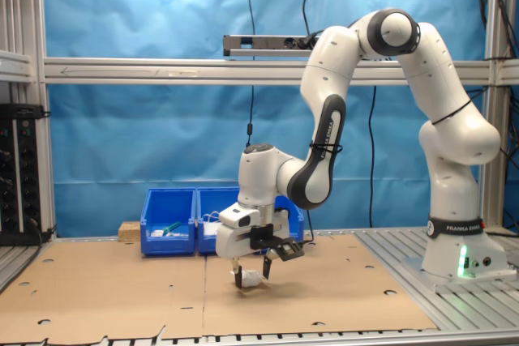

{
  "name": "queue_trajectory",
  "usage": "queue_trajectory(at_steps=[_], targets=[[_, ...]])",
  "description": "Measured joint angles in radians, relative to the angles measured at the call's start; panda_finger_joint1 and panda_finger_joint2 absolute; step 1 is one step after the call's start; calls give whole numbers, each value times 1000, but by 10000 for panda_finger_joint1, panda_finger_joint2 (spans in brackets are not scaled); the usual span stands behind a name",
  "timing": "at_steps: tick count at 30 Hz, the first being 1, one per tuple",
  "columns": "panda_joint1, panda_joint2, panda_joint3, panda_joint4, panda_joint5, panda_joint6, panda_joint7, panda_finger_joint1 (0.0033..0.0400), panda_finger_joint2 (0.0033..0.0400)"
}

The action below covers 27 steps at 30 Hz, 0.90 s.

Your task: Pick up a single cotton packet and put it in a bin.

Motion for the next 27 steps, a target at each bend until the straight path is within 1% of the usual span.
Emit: queue_trajectory(at_steps=[15, 27], targets=[[-38, 3, 4, 14, 0, 0, 0, 400, 400], [-45, 5, 5, 15, 0, 0, 0, 400, 400]])
